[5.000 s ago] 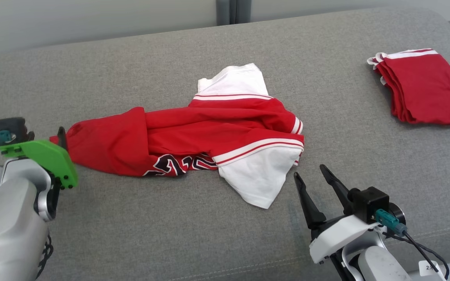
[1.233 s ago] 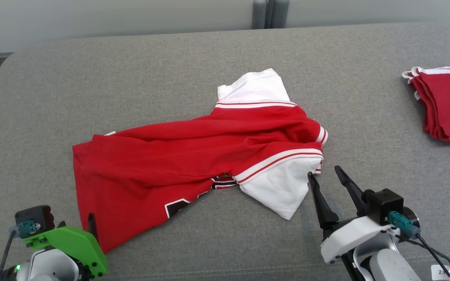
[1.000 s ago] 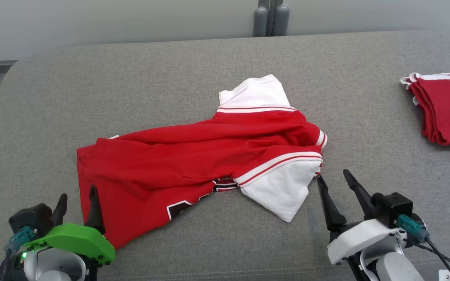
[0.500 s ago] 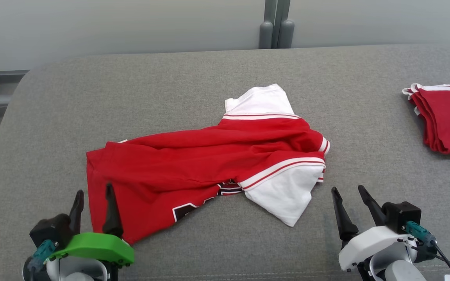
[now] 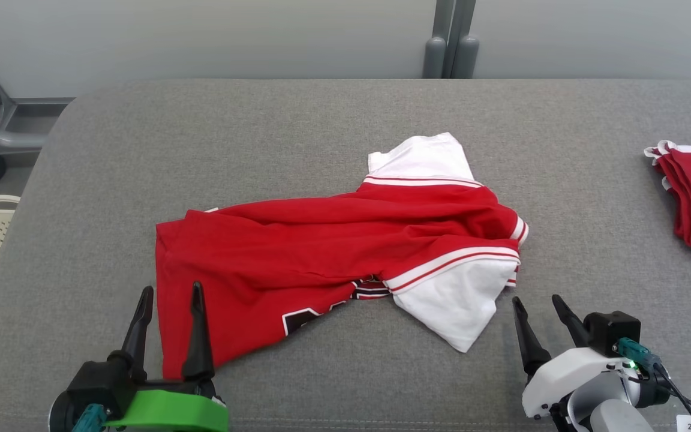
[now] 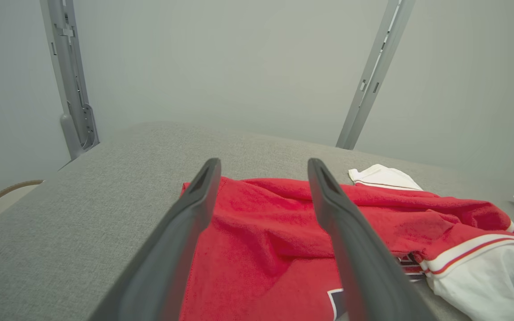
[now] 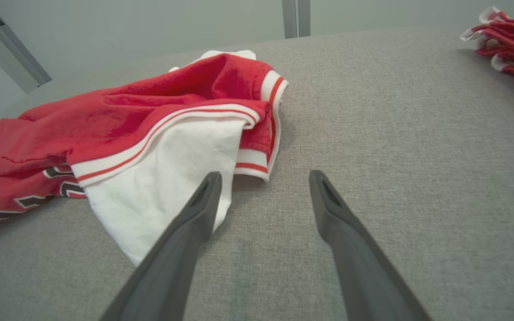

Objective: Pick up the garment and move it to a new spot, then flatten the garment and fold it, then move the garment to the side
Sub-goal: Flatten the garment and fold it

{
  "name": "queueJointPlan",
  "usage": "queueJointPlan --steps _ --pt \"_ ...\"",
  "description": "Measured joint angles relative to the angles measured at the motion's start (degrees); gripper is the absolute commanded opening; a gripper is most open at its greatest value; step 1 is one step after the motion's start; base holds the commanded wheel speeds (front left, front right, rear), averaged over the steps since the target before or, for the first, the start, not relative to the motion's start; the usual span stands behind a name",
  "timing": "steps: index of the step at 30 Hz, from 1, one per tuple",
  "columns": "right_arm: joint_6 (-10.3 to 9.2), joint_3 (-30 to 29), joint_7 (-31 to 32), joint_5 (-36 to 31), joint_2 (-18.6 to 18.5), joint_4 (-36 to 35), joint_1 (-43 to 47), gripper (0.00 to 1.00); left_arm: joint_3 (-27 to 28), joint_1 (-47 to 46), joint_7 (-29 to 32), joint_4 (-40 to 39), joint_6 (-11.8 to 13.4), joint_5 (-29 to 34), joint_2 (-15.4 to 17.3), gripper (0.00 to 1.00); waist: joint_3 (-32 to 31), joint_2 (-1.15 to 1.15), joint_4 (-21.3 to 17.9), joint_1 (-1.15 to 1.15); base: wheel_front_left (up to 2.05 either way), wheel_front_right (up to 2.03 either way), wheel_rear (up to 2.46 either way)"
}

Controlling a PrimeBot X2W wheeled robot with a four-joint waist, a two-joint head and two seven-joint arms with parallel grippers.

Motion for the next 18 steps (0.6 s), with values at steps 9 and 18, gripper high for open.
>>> queueJointPlan --steps 9,18 --pt "0.0 -0.1 3.4 -0.4 0.0 5.6 -3.3 0.84 3.0 1.4 -0.1 1.7 -4.7 4.0 -2.7 1.0 0.4 0.0 2.4 0.0 0.0 0.0 0.0" --pt "0.0 -0.1 8.9 0.4 0.0 11.6 -7.1 0.36 4.5 1.2 -0.1 3.6 -7.0 5.6 -4.2 1.0 1.8 0.0 4.9 0.0 0.0 0.0 0.0"
